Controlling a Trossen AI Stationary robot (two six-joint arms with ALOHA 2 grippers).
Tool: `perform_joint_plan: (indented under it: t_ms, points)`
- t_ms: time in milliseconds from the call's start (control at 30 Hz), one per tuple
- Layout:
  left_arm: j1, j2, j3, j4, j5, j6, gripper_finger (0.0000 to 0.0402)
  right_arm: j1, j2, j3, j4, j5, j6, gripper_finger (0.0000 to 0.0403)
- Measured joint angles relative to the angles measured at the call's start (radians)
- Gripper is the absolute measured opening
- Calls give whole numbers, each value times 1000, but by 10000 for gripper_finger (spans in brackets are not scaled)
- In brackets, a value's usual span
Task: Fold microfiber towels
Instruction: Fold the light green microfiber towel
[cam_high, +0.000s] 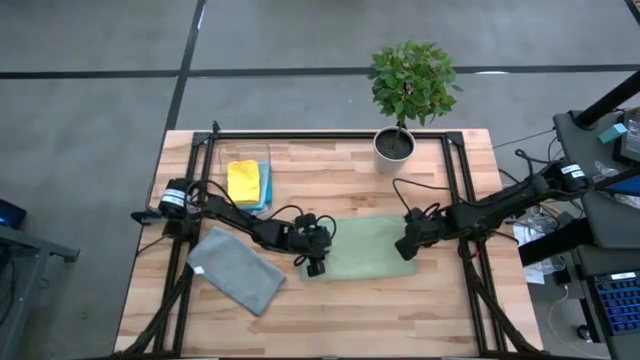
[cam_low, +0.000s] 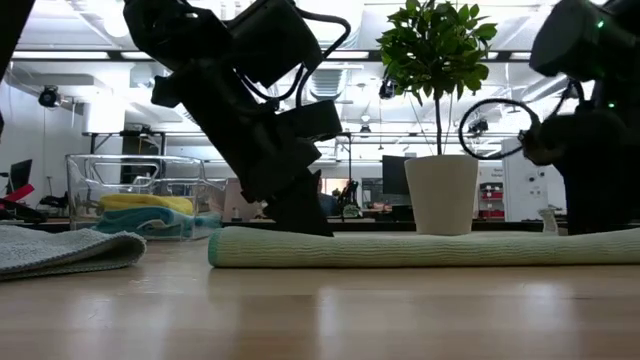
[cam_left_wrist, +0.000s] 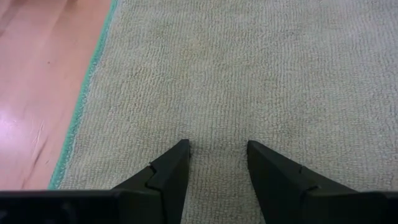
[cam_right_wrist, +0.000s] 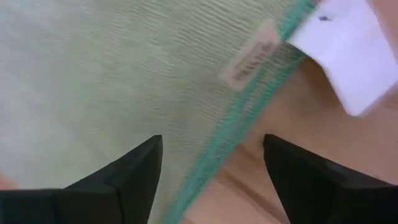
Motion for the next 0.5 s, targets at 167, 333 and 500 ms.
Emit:
perform_joint_plan:
  t_ms: [167, 333, 500]
  points:
    - [0, 0, -2, 4, 0, -2, 150, 0, -1, -78, 194, 5, -3, 253]
    - [0, 0, -2, 11, -1, -3, 150, 0, -1, -155, 394, 3, -3, 220]
    - [0, 0, 0, 11, -2, -3, 150, 0, -9, -173, 430, 35, -3, 152]
